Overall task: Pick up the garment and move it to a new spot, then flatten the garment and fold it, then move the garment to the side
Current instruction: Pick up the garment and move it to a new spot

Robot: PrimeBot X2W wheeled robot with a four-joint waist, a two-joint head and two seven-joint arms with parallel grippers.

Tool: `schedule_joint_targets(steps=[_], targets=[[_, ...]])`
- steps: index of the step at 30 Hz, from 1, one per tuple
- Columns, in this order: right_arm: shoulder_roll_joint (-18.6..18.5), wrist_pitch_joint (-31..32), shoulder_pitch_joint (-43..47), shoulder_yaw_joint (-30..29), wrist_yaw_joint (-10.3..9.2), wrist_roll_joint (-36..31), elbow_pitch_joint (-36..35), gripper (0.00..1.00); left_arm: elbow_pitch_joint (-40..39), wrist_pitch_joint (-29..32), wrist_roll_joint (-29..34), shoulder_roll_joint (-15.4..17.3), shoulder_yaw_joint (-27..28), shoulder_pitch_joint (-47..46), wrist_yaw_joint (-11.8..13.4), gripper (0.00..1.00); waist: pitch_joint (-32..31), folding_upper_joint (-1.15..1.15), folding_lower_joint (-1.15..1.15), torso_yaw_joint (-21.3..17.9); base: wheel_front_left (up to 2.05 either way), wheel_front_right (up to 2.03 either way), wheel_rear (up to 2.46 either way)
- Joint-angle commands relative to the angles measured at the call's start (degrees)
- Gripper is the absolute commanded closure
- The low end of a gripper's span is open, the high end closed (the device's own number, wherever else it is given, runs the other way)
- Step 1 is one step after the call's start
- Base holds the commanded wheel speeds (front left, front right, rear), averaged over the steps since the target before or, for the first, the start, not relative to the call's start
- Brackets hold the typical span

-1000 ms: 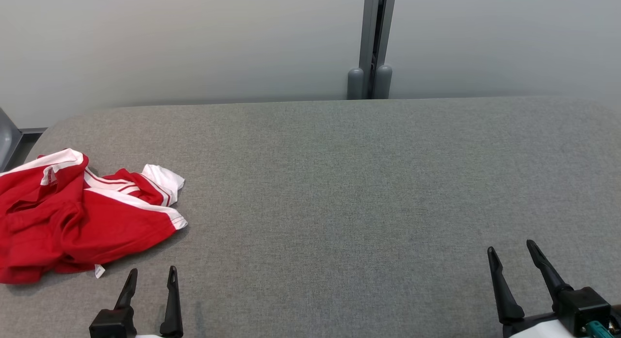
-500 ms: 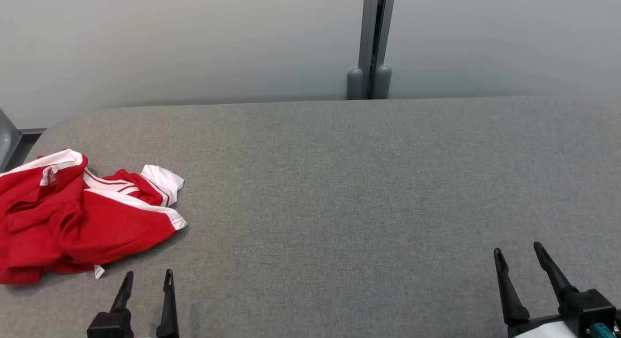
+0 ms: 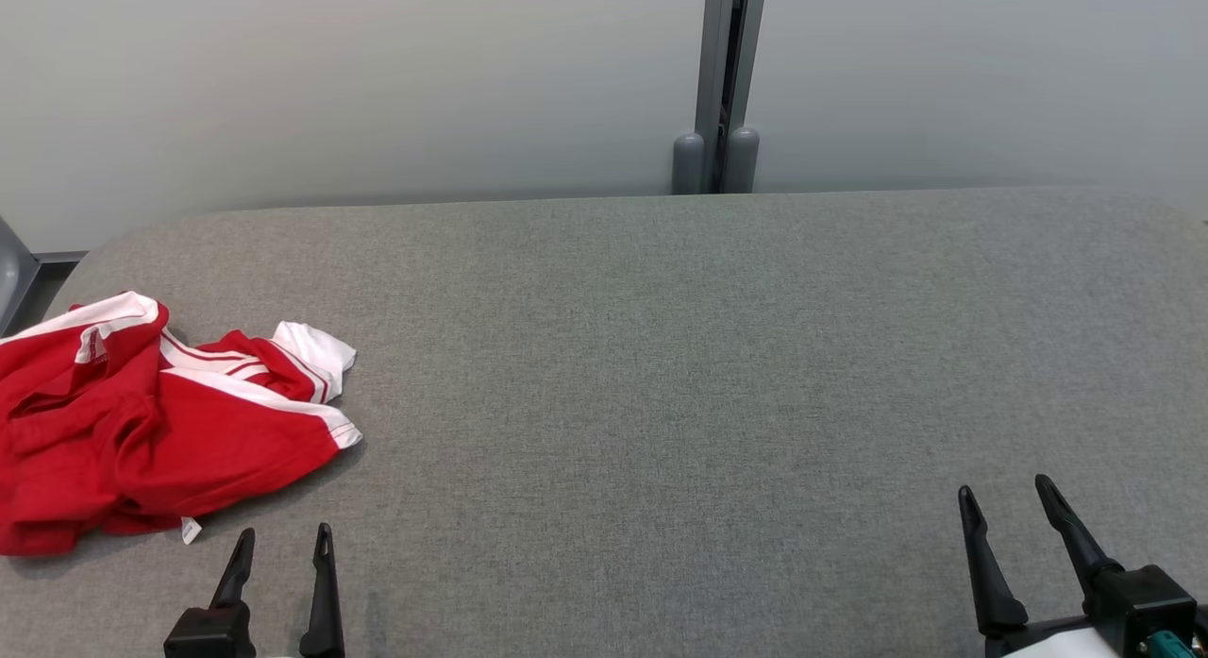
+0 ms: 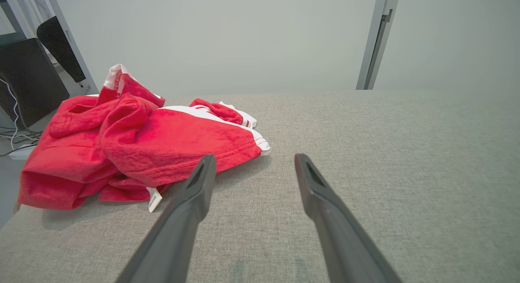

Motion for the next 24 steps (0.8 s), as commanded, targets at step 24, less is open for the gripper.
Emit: schedule_joint_targets(steps=[24], targets=[[-0.3, -0.5, 0.4, 2.3, 0.10, 2.7, 0.0, 0.00, -0.1, -0.1, 1.3, 0.5, 2.0, 0.1, -1.4, 0.00, -1.1, 0.00, 0.00, 16.0, 0.00, 0.00, 0.00]])
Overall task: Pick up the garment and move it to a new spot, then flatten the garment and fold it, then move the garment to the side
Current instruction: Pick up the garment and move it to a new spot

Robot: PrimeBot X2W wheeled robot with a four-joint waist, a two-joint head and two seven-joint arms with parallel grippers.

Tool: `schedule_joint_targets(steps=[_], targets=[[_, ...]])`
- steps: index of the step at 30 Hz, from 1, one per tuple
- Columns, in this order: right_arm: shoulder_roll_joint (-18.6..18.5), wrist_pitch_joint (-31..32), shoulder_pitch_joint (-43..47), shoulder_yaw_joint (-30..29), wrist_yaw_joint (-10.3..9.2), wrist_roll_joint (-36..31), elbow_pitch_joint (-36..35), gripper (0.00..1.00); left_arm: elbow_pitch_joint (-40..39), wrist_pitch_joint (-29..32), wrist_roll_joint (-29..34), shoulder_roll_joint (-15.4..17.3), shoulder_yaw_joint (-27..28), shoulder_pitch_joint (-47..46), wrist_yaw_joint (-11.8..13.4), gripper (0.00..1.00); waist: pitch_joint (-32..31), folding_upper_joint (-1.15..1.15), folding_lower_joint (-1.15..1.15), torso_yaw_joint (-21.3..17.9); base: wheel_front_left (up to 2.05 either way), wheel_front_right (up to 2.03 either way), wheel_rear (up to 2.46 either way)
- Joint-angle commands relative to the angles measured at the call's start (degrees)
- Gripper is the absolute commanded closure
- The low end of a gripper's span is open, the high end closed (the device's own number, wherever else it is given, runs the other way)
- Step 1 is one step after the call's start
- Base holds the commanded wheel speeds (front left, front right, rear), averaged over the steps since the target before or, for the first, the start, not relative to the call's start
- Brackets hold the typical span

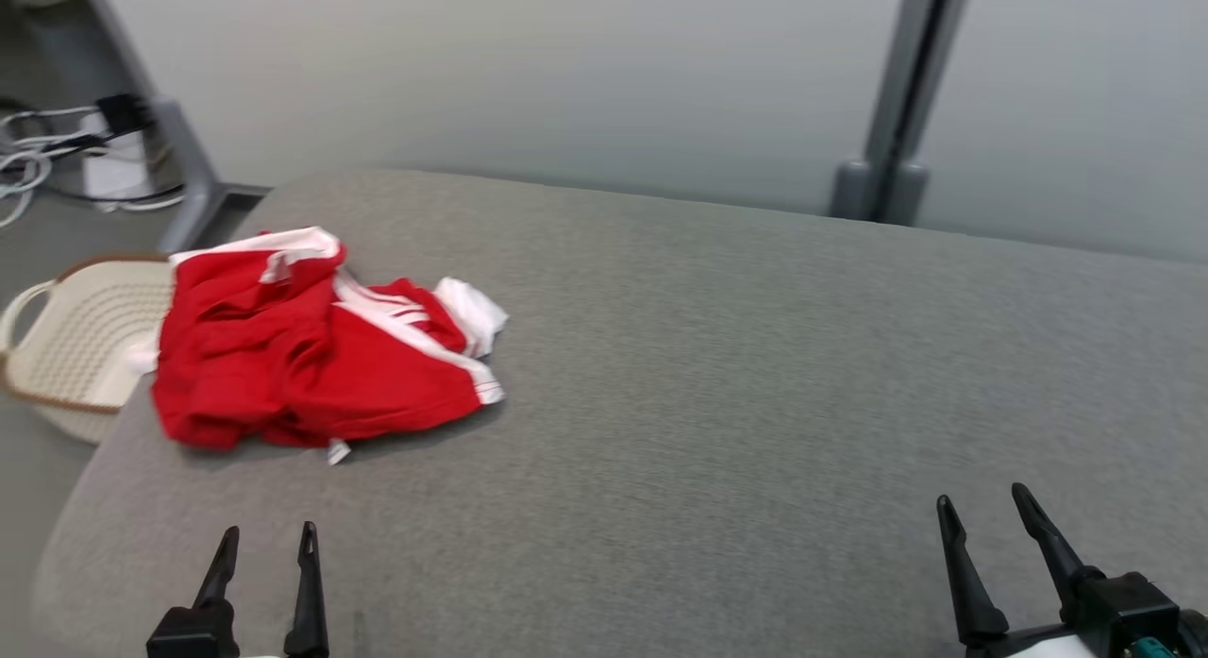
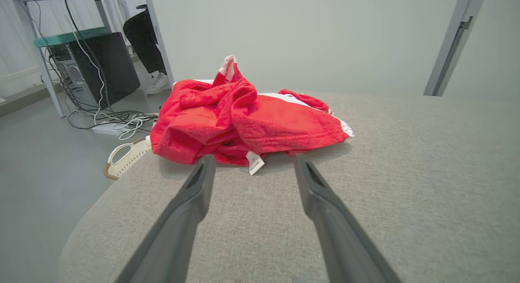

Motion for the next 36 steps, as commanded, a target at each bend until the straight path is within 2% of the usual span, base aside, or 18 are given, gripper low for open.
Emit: schedule_joint_targets(steps=[1, 8, 16, 19, 27, 32, 35, 36], targets=[[-0.3, -0.5, -0.5, 0.4, 0.10, 0.4, 0.0, 0.00, -0.3, -0.1, 0.0, 0.3, 0.5, 0.4, -0.3, 0.00, -0.3, 0.00, 0.00, 4.1, 0.00, 0.00, 0.00], [-0.3, -0.5, -1.9, 1.9, 0.10, 0.7, 0.6, 0.00, -0.8, -0.1, -0.1, 0.3, 1.7, -0.4, -1.2, 0.00, 0.1, 0.00, 0.00, 5.6, 0.00, 0.00, 0.00], [-0.3, -0.5, -2.8, 2.4, 0.10, 1.4, 0.0, 0.00, 5.5, -0.1, -1.2, 0.5, -1.0, -8.7, -3.3, 0.00, 2.4, 0.00, 0.00, 2.8, 0.00, 0.00, 0.00], [-0.3, -0.5, -3.3, 2.5, 0.10, 1.2, -0.2, 0.00, 10.5, 3.3, -0.7, 1.5, -2.5, -15.7, -3.9, 0.00, 4.1, 0.00, 0.00, 1.3, 0.00, 0.00, 0.00], [-0.3, -0.5, -6.9, 3.8, 0.10, 1.1, 0.0, 0.00, 21.9, 15.0, 0.6, 5.1, -2.7, -34.1, -1.7, 0.00, 10.1, 0.00, 0.00, -3.7, 0.00, 0.00, 0.00], [-0.3, -0.5, -9.0, 4.4, 0.10, 1.4, 0.7, 0.00, 30.6, 20.6, 1.9, 8.9, -2.4, -39.3, 0.4, 0.00, 12.2, 0.00, 0.00, -7.5, 0.00, 0.00, 0.00], [-0.3, -0.5, -9.1, 4.1, 0.10, 1.5, 0.9, 0.00, 34.7, 22.0, 2.4, 11.0, -2.1, -40.6, 1.5, 0.00, 12.3, 0.00, 0.00, -9.2, 0.00, 0.00, 0.00], [-0.3, -0.5, -8.8, 3.9, 0.10, 1.6, 0.9, 0.00, 35.7, 21.7, 2.2, 11.4, -1.8, -40.9, 2.1, 0.44, 12.2, 0.00, 0.00, -9.5, 0.00, 0.00, 0.00]])
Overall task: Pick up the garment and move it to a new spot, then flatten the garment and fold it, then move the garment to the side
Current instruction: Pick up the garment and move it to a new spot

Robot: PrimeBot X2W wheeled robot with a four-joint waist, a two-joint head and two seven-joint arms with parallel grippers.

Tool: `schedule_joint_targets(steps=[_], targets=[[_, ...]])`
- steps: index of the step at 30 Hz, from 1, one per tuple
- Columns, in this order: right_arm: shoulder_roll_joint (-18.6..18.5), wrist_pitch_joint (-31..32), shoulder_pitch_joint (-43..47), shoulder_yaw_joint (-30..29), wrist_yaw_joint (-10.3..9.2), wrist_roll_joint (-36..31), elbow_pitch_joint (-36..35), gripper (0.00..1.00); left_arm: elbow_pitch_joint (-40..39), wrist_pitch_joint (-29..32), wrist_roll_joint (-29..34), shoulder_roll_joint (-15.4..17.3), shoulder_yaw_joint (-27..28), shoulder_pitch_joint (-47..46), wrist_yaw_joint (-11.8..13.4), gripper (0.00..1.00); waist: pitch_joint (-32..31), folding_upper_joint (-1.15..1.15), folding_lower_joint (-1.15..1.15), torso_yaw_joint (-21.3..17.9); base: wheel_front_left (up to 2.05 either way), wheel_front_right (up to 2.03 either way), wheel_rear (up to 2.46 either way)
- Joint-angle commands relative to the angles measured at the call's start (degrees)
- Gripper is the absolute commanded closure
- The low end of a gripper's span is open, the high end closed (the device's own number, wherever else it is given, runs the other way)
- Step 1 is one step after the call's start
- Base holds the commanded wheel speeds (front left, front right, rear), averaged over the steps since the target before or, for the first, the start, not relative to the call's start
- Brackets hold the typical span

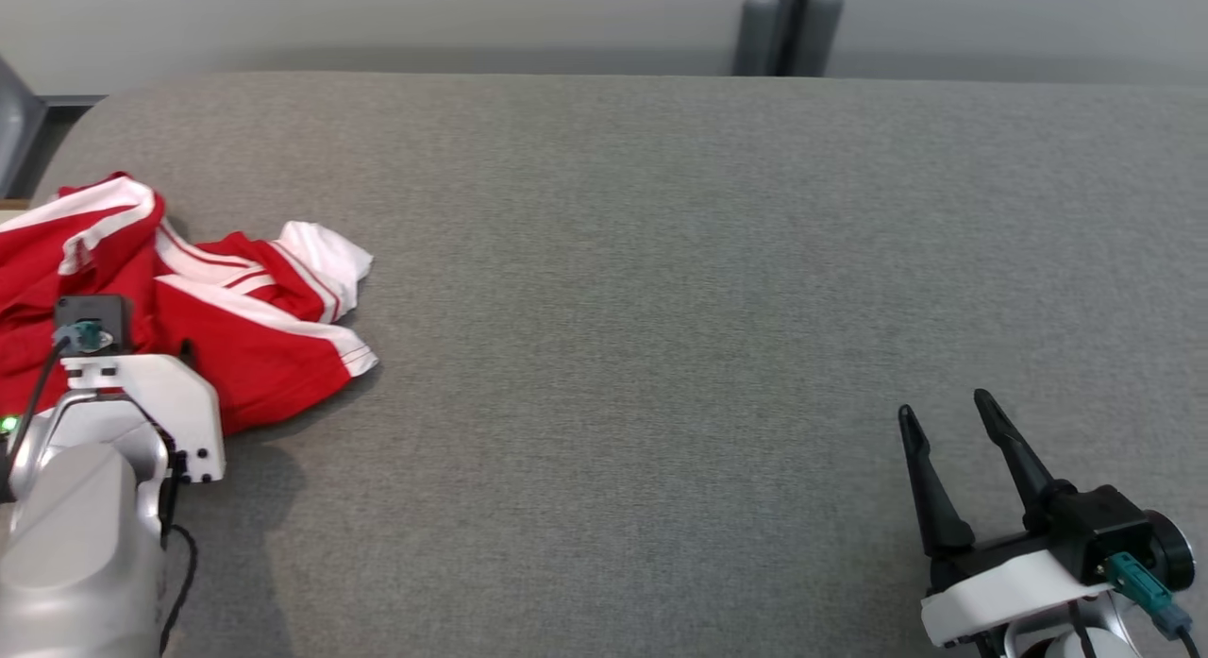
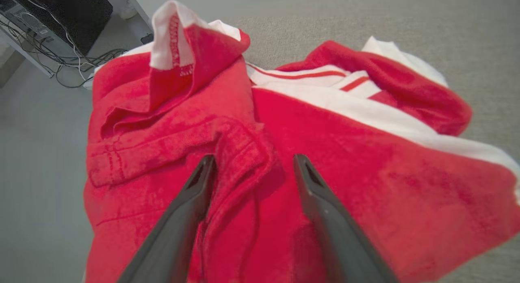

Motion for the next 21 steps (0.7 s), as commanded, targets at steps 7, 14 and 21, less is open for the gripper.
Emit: schedule_joint_targets(steps=[7, 14, 21], targets=[[-0.3, -0.5, 2.6, -1.5, 0.10, 0.5, 0.4, 0.00, 3.1, -5.5, -1.7, 1.5, 1.8, -1.4, 2.5, 1.00, -1.6, 0.00, 0.00, -0.9, 0.00, 0.00, 0.00], [-0.3, -0.5, 3.7, -1.0, 0.10, 0.9, 0.3, 0.00, -8.1, -13.9, -2.6, -3.0, -0.4, -3.7, 0.4, 1.00, -4.1, 0.00, 0.00, 1.1, 0.00, 0.00, 0.00], [-0.3, -0.5, 3.4, 0.7, 0.11, 1.2, 0.7, 0.00, -29.5, -9.5, -4.9, -9.8, -8.9, -0.7, -3.7, 1.00, -6.1, 0.00, 0.00, -1.7, 0.00, 0.00, 0.00]])
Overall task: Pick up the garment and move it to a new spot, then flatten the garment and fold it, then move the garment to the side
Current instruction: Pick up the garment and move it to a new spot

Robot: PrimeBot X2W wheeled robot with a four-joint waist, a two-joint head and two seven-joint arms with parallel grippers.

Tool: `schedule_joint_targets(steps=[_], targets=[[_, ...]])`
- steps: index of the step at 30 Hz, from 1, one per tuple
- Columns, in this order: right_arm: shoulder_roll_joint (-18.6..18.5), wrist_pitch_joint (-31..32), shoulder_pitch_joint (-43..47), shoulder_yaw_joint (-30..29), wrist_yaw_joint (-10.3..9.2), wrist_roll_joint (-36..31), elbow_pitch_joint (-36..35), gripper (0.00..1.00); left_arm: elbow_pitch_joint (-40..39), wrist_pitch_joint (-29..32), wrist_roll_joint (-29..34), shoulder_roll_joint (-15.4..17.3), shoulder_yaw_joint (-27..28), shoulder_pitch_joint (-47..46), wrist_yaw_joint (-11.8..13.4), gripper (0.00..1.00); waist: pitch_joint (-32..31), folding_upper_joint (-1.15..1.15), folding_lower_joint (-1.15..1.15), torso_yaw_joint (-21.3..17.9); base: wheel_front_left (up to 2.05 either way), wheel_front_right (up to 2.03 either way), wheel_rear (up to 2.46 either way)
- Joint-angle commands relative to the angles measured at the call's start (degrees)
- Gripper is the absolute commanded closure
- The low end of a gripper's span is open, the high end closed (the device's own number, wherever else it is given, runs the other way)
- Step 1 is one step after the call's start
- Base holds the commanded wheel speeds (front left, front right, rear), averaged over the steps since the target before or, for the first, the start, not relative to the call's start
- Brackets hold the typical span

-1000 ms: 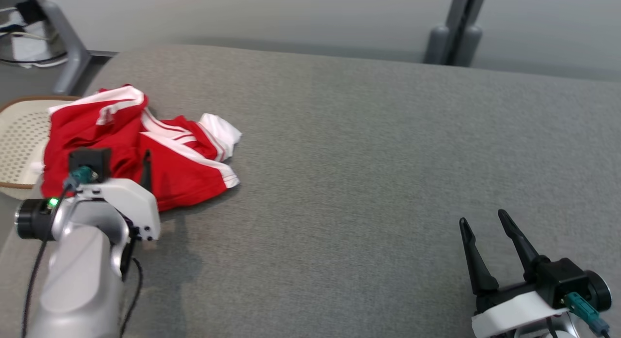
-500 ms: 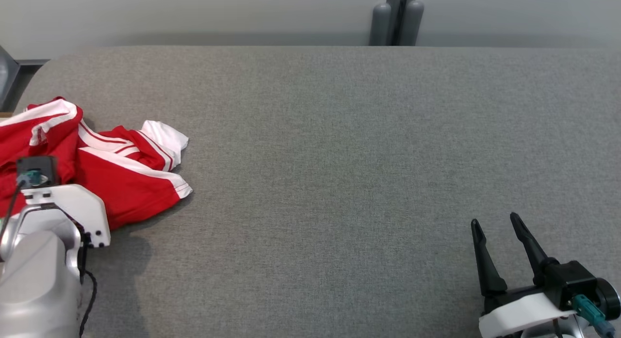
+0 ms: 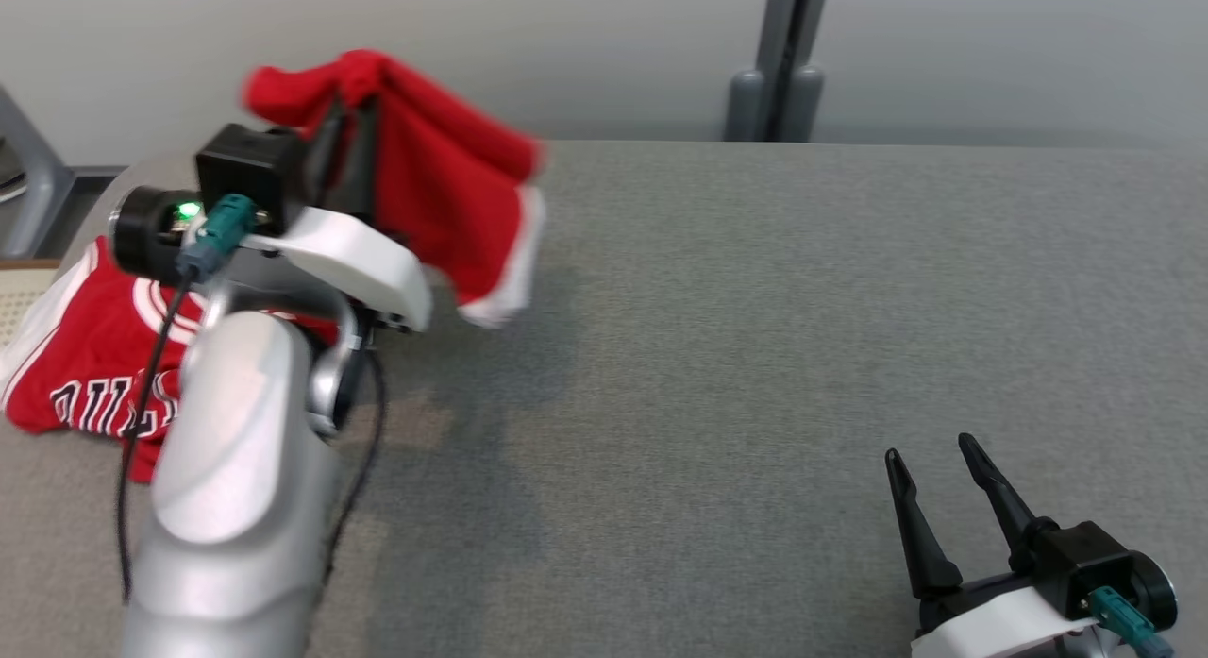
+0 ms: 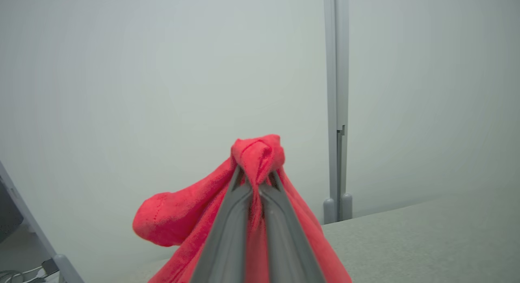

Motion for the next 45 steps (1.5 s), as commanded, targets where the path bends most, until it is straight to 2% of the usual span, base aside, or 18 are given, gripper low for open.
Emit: schedule_joint_targets(steps=[1, 2, 5, 10, 13, 16, 20, 21, 24, 25, 27, 28, 29, 30, 34, 37, 40, 45], targets=[[-0.4, -0.5, -0.1, 0.6, 0.09, 0.3, 0.0, 0.00, -5.6, 2.2, -2.5, -0.7, -2.8, 2.4, -0.9, 1.00, -0.7, 0.00, 0.00, -2.7, 0.00, 0.00, 0.00], [-0.4, -0.5, -0.1, 0.6, 0.09, 0.3, 0.0, 0.00, -5.6, 2.2, -2.5, -0.7, -2.8, 2.4, -0.9, 1.00, -0.7, 0.00, 0.00, -2.7, 0.00, 0.00, 0.00], [-0.4, -0.5, -0.2, 0.8, 0.09, 0.7, 0.1, 0.00, -14.3, 5.4, -7.4, -1.2, -8.9, 4.5, -1.2, 1.00, -0.7, 0.00, 0.00, -6.0, 0.00, 0.00, 0.00], [-0.4, -0.5, -1.2, 1.1, 0.09, 1.3, 0.0, 0.00, -24.2, 8.5, -19.5, -1.2, -21.7, 6.4, 3.7, 1.00, 0.8, 0.00, 0.00, -12.8, 0.00, 0.00, 0.00], [-0.4, -0.5, -1.9, 1.0, 0.09, 1.9, -0.2, 0.00, -24.6, 8.7, -23.9, -1.1, -26.8, 5.8, 7.0, 1.00, 2.2, 0.00, 0.00, -16.7, 0.00, 0.00, 0.00], [-0.4, -0.5, -2.0, 0.5, 0.09, 2.8, -0.4, 0.00, -20.2, 8.1, -26.1, -1.1, -29.2, 5.3, 9.5, 1.00, 3.5, 0.00, 0.00, -19.7, 0.00, 0.00, 0.00], [-0.4, -0.5, -1.6, -0.2, 0.09, 3.8, -0.3, 0.00, -6.6, 7.1, -27.6, -0.6, -28.0, 6.0, 11.0, 1.00, 4.6, 0.00, 0.00, -22.0, 0.00, 0.00, 0.00], [-0.4, -0.5, -1.4, -0.3, 0.09, 3.9, -0.2, 0.00, -2.8, 6.5, -26.4, 0.7, -28.0, 5.5, 10.9, 1.00, 4.7, 0.00, 0.00, -22.4, 0.00, 0.00, 0.00], [-0.4, -0.5, -0.7, -0.8, 0.09, 4.3, -0.3, 0.00, 7.4, 4.7, -26.8, 1.2, -27.3, 4.3, 9.9, 1.00, 4.8, 0.00, 0.00, -22.6, 0.00, 0.00, 0.00], [-0.4, -0.5, -0.4, -0.9, 0.09, 4.4, -0.2, 0.00, 12.9, 2.7, -28.1, 1.1, -26.6, 3.6, 8.2, 1.00, 4.8, 0.00, 0.00, -22.4, 0.00, 0.00, 0.00], [-0.4, -0.5, -0.3, -0.7, 0.09, 4.3, -0.2, 0.00, 17.6, 0.7, -27.6, 1.2, -27.2, 2.8, 6.5, 1.00, 4.8, 0.00, 0.00, -21.8, 0.00, 0.00, 0.00], [-0.4, -0.5, -0.3, -0.8, 0.09, 4.1, -0.2, 0.00, 19.2, -0.6, -28.5, 1.0, -26.8, 2.4, 5.6, 0.85, 4.7, 0.00, 0.00, -21.5, 0.00, 0.00, 0.00], [-0.4, -0.5, -0.4, -0.8, 0.09, 4.0, -0.2, 0.00, 20.8, -1.8, -29.0, 0.7, -26.4, 2.2, 5.0, 0.53, 4.6, 0.00, 0.00, -21.0, 0.00, 0.00, 0.00], [-0.4, -0.5, -0.5, -0.8, 0.09, 3.7, -0.3, 0.00, 22.2, -2.9, -28.6, 0.5, -26.9, 1.8, 4.4, 0.00, 4.4, 0.00, 0.00, -20.6, 0.00, 0.00, 0.00], [-0.4, -0.5, -0.2, -1.2, 0.09, 2.5, -0.4, 0.00, 24.2, -8.8, -28.2, -0.4, -27.2, 1.7, 4.1, 0.00, 3.0, 0.00, 0.00, -18.5, 0.00, 0.00, 0.00], [-0.4, -0.5, 0.8, -2.4, 0.09, 0.9, -0.8, 0.00, 21.5, -11.1, -27.3, -0.6, -26.9, 4.3, 5.4, 0.00, 1.3, 0.00, 0.00, -16.5, 0.00, 0.00, 0.00], [-0.4, -0.5, 1.8, -3.9, 0.09, -1.2, -2.1, 0.00, 13.9, -11.6, -24.9, 0.4, -24.7, 8.8, 7.4, 0.00, -0.5, 0.00, 0.00, -14.5, 0.00, 0.00, 0.00], [-0.4, -0.5, 4.2, -6.1, 0.09, -4.1, -5.5, 0.00, -2.8, -11.6, -19.4, 3.3, -18.9, 22.8, 9.5, 0.00, -3.3, 0.00, 0.00, -11.0, 0.00, 0.00, 0.00]])
